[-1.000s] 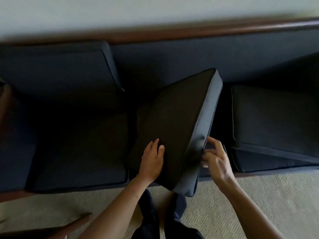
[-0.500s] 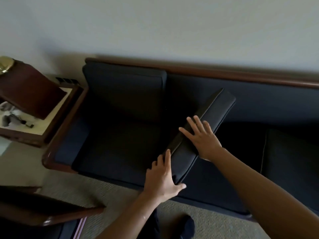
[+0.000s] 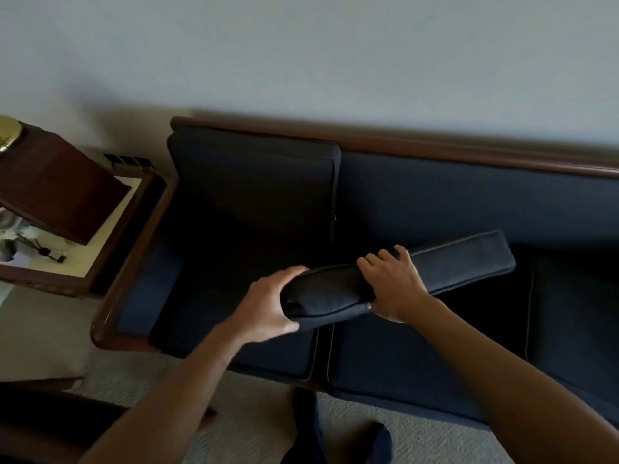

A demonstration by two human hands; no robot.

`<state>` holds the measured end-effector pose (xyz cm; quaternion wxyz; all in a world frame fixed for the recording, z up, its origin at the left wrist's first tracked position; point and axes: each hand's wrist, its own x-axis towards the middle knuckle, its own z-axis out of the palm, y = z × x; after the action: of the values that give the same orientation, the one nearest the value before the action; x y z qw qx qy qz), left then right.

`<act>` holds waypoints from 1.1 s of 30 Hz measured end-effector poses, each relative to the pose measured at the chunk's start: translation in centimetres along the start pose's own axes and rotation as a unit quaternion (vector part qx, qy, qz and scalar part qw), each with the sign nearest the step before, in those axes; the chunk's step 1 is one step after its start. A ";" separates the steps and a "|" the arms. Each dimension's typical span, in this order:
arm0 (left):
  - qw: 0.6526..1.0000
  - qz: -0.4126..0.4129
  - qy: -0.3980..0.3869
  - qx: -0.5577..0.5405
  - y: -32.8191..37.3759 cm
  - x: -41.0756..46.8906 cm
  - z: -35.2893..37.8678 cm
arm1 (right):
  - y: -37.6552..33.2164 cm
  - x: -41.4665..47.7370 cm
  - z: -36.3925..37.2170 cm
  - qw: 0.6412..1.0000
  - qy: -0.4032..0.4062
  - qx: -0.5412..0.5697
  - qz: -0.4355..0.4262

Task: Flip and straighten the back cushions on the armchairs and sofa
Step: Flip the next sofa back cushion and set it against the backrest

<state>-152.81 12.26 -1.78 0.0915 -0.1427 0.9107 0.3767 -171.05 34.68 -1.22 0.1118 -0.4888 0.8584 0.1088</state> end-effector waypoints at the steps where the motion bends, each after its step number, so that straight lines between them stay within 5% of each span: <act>1: 1.000 -0.001 -0.004 -0.030 -1.1 0.5 -1.3 | -0.8 0.4 -0.2 1.000 0.010 0.022 0.010; 7: 0.991 -0.083 0.040 -0.099 -6.4 2.1 -2.9 | -6.1 2.5 1.4 0.982 0.057 0.177 0.033; 11: 0.951 -0.111 0.032 -0.288 -6.0 3.3 -2.5 | -6.0 2.1 3.5 0.971 0.105 0.203 0.065; 17: 0.897 -0.190 0.286 -0.278 -4.5 5.3 0.6 | -2.4 -0.4 5.7 0.946 0.162 0.204 0.193; 20: 0.853 -0.187 0.336 -0.352 -4.1 5.8 0.8 | 0.8 -1.6 7.4 0.918 0.183 0.193 0.294; 26: 0.830 -0.181 0.337 -0.407 -5.0 7.2 1.2 | 6.1 -2.4 8.9 0.830 0.237 0.249 0.440; 31: 0.797 -0.199 0.352 -0.449 -4.6 8.2 2.0 | 8.6 -2.5 9.3 0.663 0.314 0.455 0.505; 33: 0.790 -0.213 0.380 -0.432 -3.6 8.9 2.5 | 9.4 -2.4 9.4 0.623 0.337 0.498 0.501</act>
<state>-159.86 9.88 -8.37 -0.2548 -0.4894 0.5610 0.6171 -177.18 44.06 -8.70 -0.0304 0.1444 0.8710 -0.4687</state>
